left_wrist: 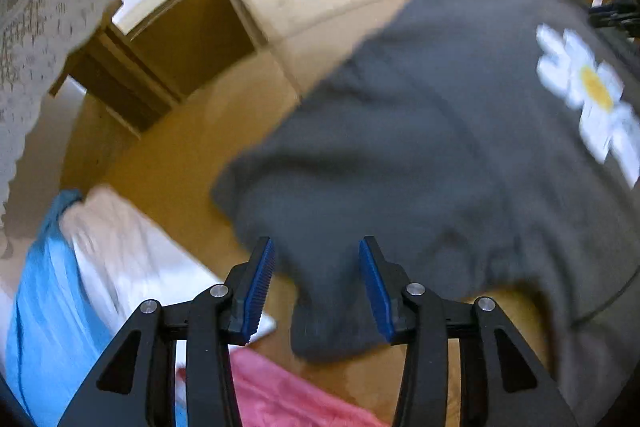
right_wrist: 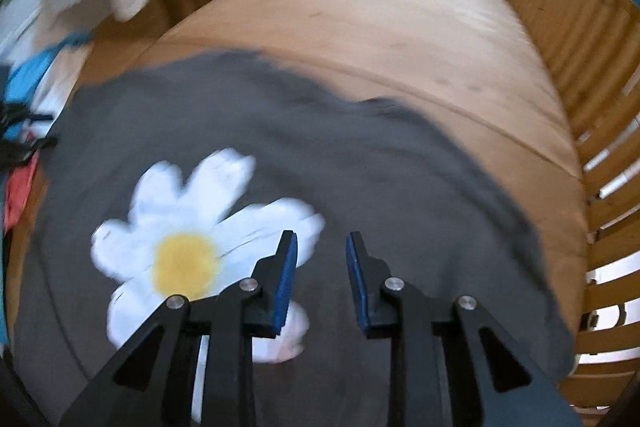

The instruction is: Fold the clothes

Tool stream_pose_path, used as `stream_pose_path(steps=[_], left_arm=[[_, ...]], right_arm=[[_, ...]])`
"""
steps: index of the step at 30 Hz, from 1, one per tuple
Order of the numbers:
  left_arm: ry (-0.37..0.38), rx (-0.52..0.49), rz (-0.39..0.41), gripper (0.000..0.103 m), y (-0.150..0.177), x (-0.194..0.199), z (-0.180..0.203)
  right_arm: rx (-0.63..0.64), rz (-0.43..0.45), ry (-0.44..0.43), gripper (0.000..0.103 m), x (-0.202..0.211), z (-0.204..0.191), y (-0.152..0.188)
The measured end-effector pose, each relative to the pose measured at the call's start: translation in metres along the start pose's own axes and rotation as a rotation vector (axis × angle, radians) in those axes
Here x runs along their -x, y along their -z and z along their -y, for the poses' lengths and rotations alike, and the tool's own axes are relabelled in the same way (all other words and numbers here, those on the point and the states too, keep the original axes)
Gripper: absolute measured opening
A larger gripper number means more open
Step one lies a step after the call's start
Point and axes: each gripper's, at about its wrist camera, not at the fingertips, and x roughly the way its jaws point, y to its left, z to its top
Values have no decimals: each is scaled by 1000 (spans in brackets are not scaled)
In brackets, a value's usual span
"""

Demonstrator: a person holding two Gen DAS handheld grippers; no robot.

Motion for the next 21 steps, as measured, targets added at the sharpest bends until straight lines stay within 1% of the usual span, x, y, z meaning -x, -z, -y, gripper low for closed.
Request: stream_pose_path(steps=[1, 3, 4, 6, 8, 9, 11, 13, 15, 17, 19, 20, 21], left_arm=[[-12, 17, -22, 46, 8, -6, -3], [-32, 50, -26, 54, 16, -5, -14], [-53, 57, -24, 55, 20, -3, -20], [-60, 85, -7, 54, 24, 4, -33], [-66, 146, 37, 52, 21, 13, -47], [-49, 174, 61, 52, 17, 17, -52], [5, 197, 88, 53, 13, 21, -58], [15, 193, 76, 53, 16, 20, -53], [-10, 185, 55, 53, 26, 21, -46], [-4, 165, 52, 53, 35, 30, -38], [8, 152, 67, 53, 57, 49, -27], [15, 145, 75, 53, 69, 59, -22], [36, 133, 86, 53, 83, 72, -12]], right_arm=[[29, -22, -1, 25, -1, -14, 5], [65, -83, 36, 25, -11, -30, 14], [78, -113, 53, 25, -16, -34, 17], [75, -119, 65, 25, -18, -31, 19], [62, -129, 66, 25, -18, -30, 19], [59, -134, 64, 25, -19, -30, 19], [60, -144, 71, 26, -18, -30, 18], [72, -150, 89, 27, -18, -32, 17], [55, -132, 85, 27, -4, -34, 21], [32, -96, 62, 27, 18, -35, 27], [15, -34, 42, 29, 56, -39, 45], [16, -21, 31, 29, 69, -37, 50], [10, -10, 20, 29, 84, -38, 66]])
